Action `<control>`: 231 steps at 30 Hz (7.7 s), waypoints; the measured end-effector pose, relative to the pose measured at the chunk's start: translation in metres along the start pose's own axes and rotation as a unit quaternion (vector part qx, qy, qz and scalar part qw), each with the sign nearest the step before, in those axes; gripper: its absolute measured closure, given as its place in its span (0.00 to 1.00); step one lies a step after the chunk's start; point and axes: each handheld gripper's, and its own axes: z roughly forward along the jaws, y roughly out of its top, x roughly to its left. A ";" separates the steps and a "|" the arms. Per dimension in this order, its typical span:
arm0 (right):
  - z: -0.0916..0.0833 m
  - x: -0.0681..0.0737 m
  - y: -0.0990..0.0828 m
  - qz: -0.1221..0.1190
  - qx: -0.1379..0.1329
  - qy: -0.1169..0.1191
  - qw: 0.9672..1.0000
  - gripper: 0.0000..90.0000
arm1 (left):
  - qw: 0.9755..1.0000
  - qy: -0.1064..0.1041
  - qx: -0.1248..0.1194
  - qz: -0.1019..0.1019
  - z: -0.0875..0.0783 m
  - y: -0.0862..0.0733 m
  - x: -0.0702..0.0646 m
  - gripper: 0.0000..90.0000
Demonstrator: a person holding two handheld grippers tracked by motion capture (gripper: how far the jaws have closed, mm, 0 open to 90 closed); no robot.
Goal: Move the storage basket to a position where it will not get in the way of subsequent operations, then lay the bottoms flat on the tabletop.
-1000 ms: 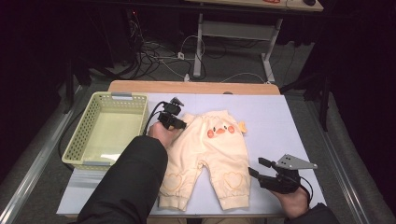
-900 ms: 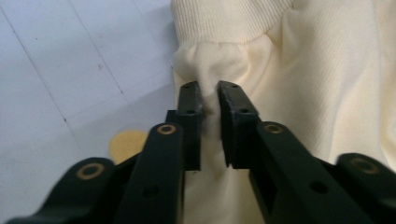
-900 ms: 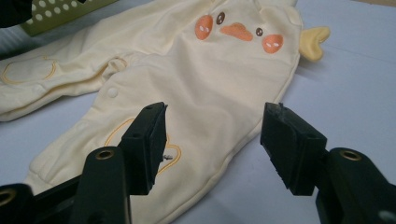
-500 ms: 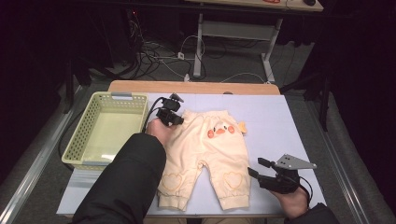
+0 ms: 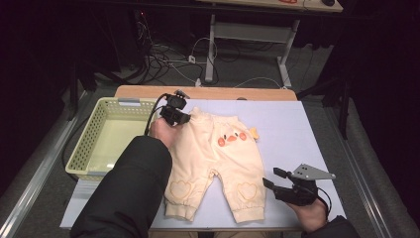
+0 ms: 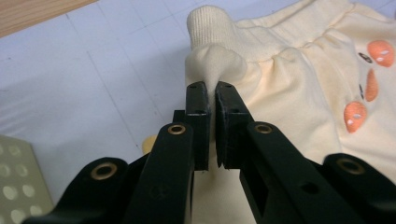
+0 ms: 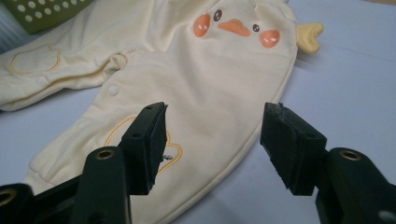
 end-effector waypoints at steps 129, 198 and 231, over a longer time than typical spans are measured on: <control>0.006 0.004 0.002 0.009 0.018 0.001 1.000 0.50 | 0.988 -0.107 0.008 0.110 -0.053 -0.187 -0.066 0.88; 0.011 0.021 0.004 0.006 0.042 -0.004 0.999 0.48 | 0.990 -0.107 -0.023 0.085 -0.047 -0.190 -0.057 0.59; 0.010 0.033 0.005 -0.031 0.019 0.001 0.999 0.48 | 0.988 -0.113 -0.069 0.082 -0.056 -0.188 -0.055 0.51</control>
